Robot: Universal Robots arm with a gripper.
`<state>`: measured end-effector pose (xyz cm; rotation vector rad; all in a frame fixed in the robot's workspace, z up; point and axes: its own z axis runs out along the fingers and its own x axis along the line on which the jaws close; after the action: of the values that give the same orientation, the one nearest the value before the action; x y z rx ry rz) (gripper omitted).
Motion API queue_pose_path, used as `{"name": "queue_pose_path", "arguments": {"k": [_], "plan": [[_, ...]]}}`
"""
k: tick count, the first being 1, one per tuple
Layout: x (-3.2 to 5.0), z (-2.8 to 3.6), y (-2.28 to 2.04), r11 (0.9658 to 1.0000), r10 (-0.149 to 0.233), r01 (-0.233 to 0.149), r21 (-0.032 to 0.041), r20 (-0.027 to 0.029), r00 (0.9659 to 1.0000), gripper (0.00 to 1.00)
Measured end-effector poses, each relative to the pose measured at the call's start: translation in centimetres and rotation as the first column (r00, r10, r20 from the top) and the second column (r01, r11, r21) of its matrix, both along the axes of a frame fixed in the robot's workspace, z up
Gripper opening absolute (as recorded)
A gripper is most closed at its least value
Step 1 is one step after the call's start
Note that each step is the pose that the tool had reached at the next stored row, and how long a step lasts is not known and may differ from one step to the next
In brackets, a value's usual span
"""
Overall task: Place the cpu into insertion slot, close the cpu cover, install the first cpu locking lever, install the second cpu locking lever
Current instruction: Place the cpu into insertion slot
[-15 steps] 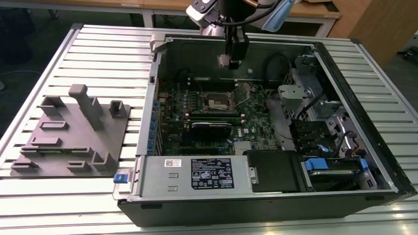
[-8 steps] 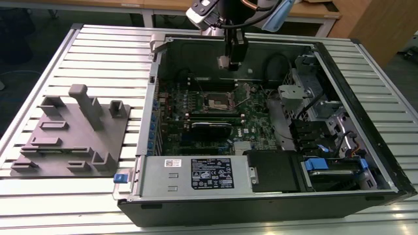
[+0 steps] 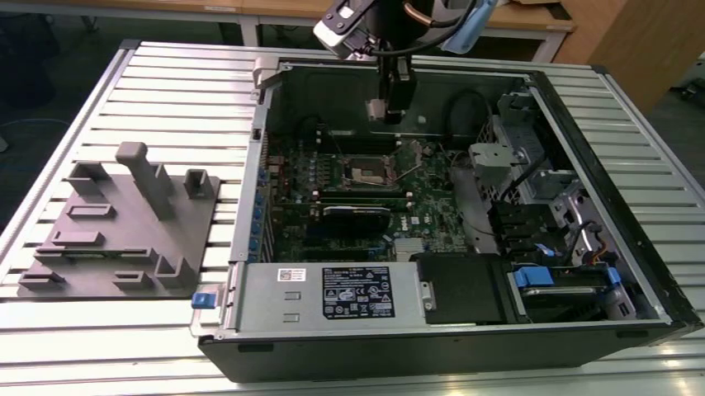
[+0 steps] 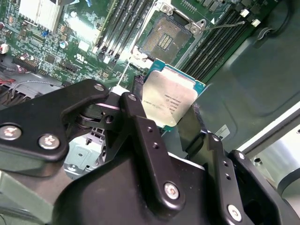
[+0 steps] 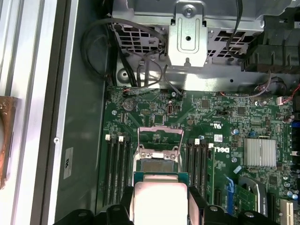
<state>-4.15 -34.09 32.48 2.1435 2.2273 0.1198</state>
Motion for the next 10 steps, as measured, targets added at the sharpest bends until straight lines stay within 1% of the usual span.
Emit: {"name": "queue_pose_path", "arguments": {"k": [10], "plan": [[0.0,-0.83,0.0,1.0,-0.005,0.005,0.0001,0.0001,1.0,0.54]]}}
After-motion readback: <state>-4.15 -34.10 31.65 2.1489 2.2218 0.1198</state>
